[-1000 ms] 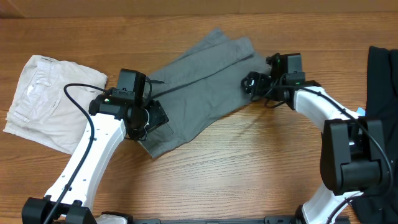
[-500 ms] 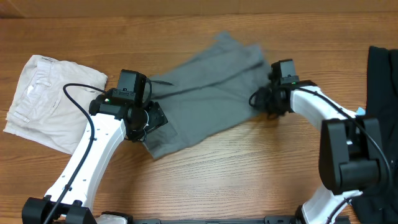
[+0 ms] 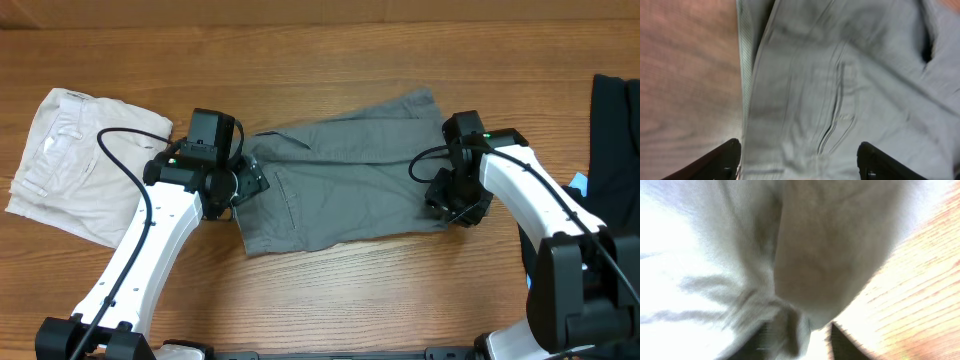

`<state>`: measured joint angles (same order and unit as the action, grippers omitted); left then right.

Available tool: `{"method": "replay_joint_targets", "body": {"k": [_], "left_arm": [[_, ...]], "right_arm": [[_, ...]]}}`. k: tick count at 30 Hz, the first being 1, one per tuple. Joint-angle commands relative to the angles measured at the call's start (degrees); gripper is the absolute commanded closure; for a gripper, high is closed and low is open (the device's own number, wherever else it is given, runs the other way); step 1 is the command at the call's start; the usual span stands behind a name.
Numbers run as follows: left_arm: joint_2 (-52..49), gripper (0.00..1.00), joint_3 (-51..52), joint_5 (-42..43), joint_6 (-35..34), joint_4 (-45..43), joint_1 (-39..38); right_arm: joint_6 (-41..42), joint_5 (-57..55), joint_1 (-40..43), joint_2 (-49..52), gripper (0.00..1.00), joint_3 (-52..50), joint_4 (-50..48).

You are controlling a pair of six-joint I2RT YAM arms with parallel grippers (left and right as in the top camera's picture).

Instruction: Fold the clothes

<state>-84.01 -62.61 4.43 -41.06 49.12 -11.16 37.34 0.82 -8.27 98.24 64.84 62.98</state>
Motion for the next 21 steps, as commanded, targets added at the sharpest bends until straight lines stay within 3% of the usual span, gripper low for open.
{"method": "replay_joint_targets", "body": {"k": [1,7,15,21], "left_arm": [[0.76,0.21,-0.39,-3.76,1.22,-2.08,-0.04],[-0.87,0.24,-0.39,-12.81,0.81,-9.4,0.17],[-10.75,0.21,-0.42,-9.84,3.74,-19.98,2.93],[-16.06,0.18,-0.42,-7.5,6.88,-28.81,3.76]], "right_arm": [[1.29,-1.49,1.11,-3.04,0.4,0.66,0.24],[-3.39,-4.2,5.33,-5.99,0.38,5.14,-1.4],[-13.18,2.12,9.18,-5.86,0.37,6.49,-7.98],[-13.62,3.17,9.31,-5.86,0.37,6.47,-8.07]]}}
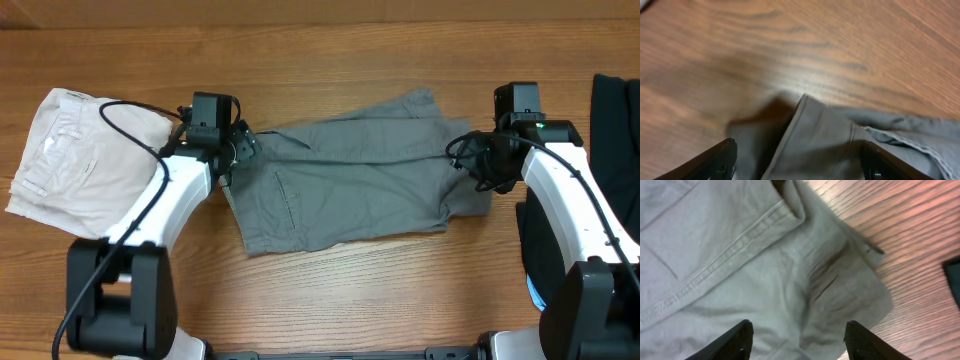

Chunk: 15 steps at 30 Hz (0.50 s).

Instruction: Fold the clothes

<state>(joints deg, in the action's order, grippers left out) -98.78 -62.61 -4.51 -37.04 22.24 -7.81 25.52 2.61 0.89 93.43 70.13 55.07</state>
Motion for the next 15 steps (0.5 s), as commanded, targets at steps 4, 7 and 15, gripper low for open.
{"method": "replay_joint_targets", "body": {"k": [4,7,15], "left_arm": [[-3.15,0.38,-0.42,6.54,2.84,-4.55,0.39],[-3.74,0.74,-0.42,9.44,3.32,-4.31,0.39],[-0.48,0.96,-1.01,11.54,4.26,2.95,1.14]], "right_arm": [[-1.77,1.36,0.15,-1.05,0.37,1.18,-0.22],[-1.79,1.36,0.15,-1.03,0.38,1.18,-0.68],[-6.45,1.57,0.15,1.03,0.48,1.18,-4.24]]}}
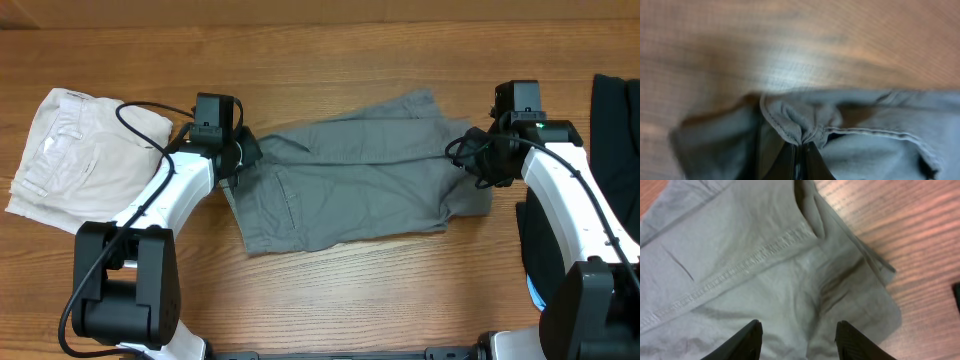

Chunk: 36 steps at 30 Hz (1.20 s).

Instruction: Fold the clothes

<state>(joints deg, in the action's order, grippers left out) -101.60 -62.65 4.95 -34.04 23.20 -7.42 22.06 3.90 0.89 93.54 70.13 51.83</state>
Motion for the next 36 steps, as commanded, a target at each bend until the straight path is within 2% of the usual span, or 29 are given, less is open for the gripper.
{"method": "replay_joint_targets", "body": {"k": [1,7,14,15,17,18,19,27,33,36], "left_arm": [[3.28,0.96,-0.96,2.16,1.27,3.45,1.01],[9.33,0.96,-0.96,2.16,1.25,11.19,1.42],[11.32,0.96,-0.94,2.16,1.25,14.34,1.4],[11.32,0.96,-0.94,2.19,1.25,14.78,1.4],[11.32,0.96,-0.94,2.21,1.09,15.98,1.4],[11.32,0.96,-0.94,2.38,0.98,16.83,1.4],[11.34,0.96,-0.94,2.78,1.01,17.84,1.4],[11.41,0.96,-0.96,11.72,-0.28,30.36,1.42],[11.52,0.96,-0.96,11.63,-2.19,41.13,1.42],[11.82,0.96,-0.96,11.65,-2.19,44.22,1.42]], "right_arm": [[-3.21,0.22,0.17,1.46,0.48,1.18,-1.64],[-2.38,0.37,0.79,7.78,0.49,1.18,-7.43],[-3.04,4.83,0.79,12.09,0.51,1.18,-17.33],[-3.02,5.18,0.79,12.2,0.56,1.18,-18.32],[-2.99,5.92,0.79,12.2,0.76,1.18,-19.76],[-3.02,6.19,0.79,12.2,0.91,1.18,-20.26],[-3.04,6.25,0.79,12.17,0.96,1.2,-20.57],[-3.52,6.03,1.73,6.56,0.96,7.76,-15.85],[-4.63,1.46,1.75,3.76,0.96,19.58,-8.55],[-4.79,0.76,1.77,3.76,0.97,21.55,-8.2]]}}
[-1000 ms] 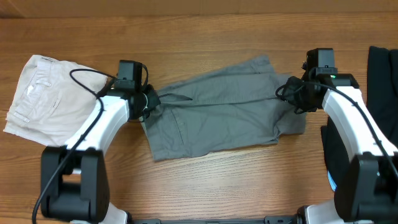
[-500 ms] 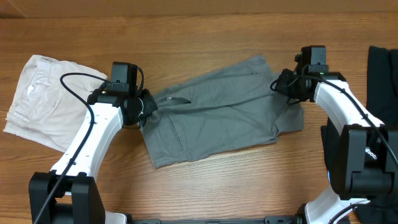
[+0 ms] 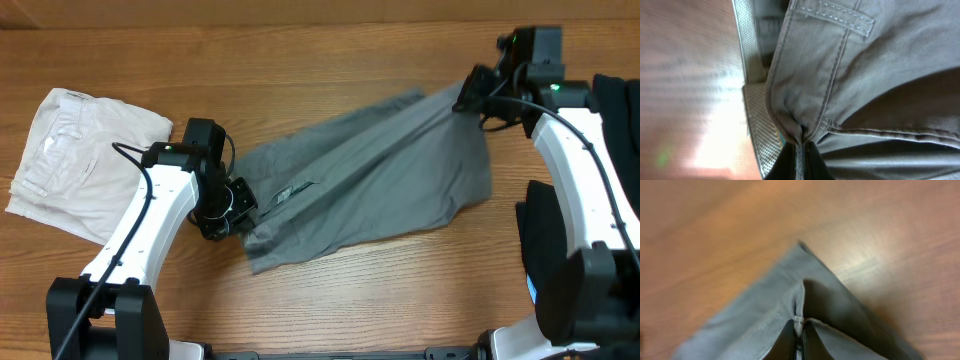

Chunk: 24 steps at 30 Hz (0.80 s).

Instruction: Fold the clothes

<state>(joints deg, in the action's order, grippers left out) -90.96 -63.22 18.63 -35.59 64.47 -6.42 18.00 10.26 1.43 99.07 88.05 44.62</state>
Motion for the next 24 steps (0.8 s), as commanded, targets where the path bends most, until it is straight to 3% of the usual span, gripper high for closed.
{"method": "replay_joint_targets", "body": {"k": [1,8,17,24], "left_arm": [[1.49,0.96,-0.39,-2.03,-0.63,3.74,0.44],[8.02,0.96,-0.39,0.81,-0.66,5.62,0.46],[22.23,0.96,-0.55,12.68,-2.14,7.39,0.39],[24.65,0.96,-0.55,8.59,-4.81,16.59,0.39]], "right_arm": [[-0.72,-5.77,1.22,-1.77,0.96,3.85,-0.96],[-0.68,-9.68,1.22,-1.77,0.96,3.85,-0.92],[-0.68,-9.79,1.22,-1.77,0.96,3.85,-0.13],[-0.7,-9.73,1.16,-0.96,0.96,3.85,-3.06]]}}
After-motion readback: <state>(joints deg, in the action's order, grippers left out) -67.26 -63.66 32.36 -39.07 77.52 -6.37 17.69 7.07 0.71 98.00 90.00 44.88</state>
